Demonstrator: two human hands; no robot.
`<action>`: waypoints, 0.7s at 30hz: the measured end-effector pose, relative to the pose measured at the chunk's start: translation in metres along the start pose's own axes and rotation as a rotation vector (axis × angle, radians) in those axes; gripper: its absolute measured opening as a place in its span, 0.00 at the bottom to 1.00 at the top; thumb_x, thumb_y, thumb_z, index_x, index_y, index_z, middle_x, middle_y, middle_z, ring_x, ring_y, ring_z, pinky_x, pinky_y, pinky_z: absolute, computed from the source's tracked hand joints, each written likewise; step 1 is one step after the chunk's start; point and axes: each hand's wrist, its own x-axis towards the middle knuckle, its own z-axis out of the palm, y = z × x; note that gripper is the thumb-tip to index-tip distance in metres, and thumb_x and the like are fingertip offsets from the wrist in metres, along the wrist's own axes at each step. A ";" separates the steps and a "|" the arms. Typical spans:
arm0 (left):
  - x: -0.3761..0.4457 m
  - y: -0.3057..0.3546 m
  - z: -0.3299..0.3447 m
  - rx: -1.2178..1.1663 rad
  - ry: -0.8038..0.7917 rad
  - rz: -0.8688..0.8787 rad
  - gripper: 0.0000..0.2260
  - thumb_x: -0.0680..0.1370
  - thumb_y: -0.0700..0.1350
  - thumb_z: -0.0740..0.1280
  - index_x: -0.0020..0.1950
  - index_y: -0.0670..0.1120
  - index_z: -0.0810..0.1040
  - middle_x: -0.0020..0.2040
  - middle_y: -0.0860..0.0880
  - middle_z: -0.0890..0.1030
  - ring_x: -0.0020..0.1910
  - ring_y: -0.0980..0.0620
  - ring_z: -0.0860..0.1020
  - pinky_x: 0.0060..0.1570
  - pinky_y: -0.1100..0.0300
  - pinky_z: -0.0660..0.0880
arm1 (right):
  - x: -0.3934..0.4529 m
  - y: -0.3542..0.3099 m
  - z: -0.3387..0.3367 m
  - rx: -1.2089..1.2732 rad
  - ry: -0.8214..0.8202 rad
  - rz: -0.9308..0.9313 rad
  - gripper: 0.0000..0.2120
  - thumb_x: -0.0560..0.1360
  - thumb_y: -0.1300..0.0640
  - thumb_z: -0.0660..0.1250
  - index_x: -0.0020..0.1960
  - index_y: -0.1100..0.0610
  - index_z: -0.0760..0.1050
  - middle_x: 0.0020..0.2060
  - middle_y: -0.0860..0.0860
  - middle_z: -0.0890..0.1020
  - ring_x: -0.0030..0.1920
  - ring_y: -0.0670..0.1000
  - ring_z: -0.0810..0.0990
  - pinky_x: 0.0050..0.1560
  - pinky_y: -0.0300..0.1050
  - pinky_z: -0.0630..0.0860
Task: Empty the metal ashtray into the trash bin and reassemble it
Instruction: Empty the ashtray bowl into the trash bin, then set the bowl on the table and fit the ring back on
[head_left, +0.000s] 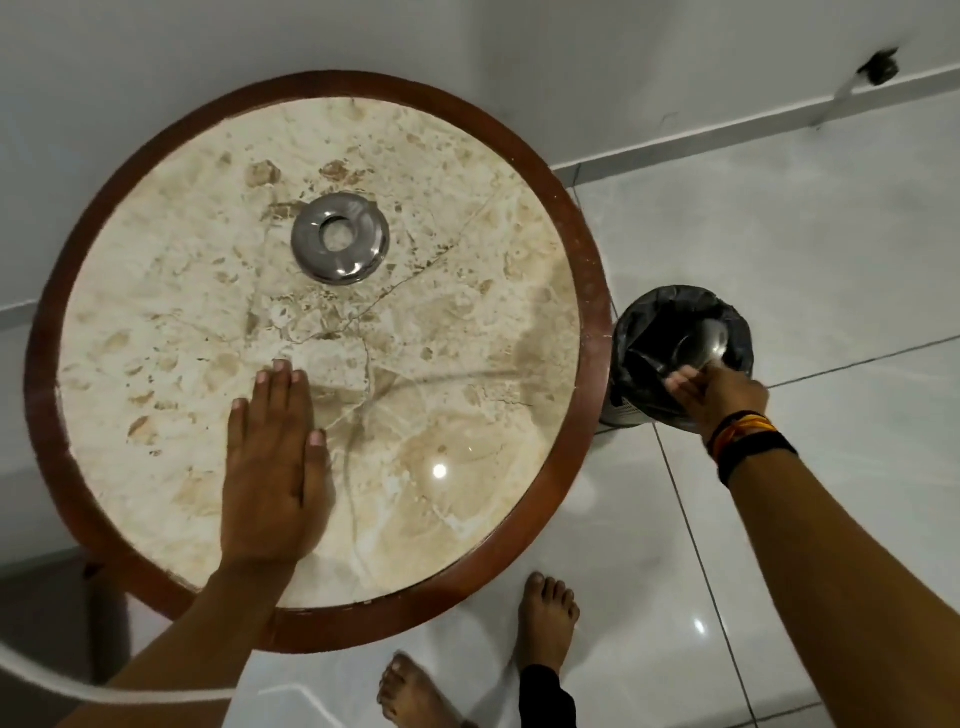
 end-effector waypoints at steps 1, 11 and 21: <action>-0.002 -0.006 -0.003 0.011 0.009 -0.006 0.29 0.86 0.48 0.50 0.88 0.41 0.54 0.89 0.42 0.54 0.89 0.44 0.51 0.87 0.39 0.49 | -0.015 -0.001 0.013 -0.061 -0.020 -0.122 0.08 0.84 0.58 0.60 0.54 0.62 0.74 0.44 0.65 0.79 0.26 0.54 0.82 0.49 0.52 0.84; -0.004 -0.006 0.006 0.029 0.075 0.015 0.28 0.87 0.47 0.50 0.87 0.41 0.55 0.89 0.43 0.56 0.89 0.45 0.52 0.87 0.40 0.52 | -0.201 0.056 0.093 -0.955 -0.547 -1.358 0.05 0.82 0.53 0.64 0.53 0.54 0.76 0.41 0.50 0.83 0.38 0.49 0.82 0.38 0.44 0.79; -0.003 -0.008 0.007 0.044 0.103 -0.034 0.27 0.87 0.46 0.50 0.86 0.39 0.58 0.88 0.41 0.59 0.88 0.44 0.55 0.86 0.40 0.56 | -0.201 0.142 0.104 -1.400 -0.727 -1.460 0.09 0.81 0.53 0.59 0.54 0.56 0.76 0.42 0.53 0.81 0.39 0.55 0.79 0.32 0.53 0.78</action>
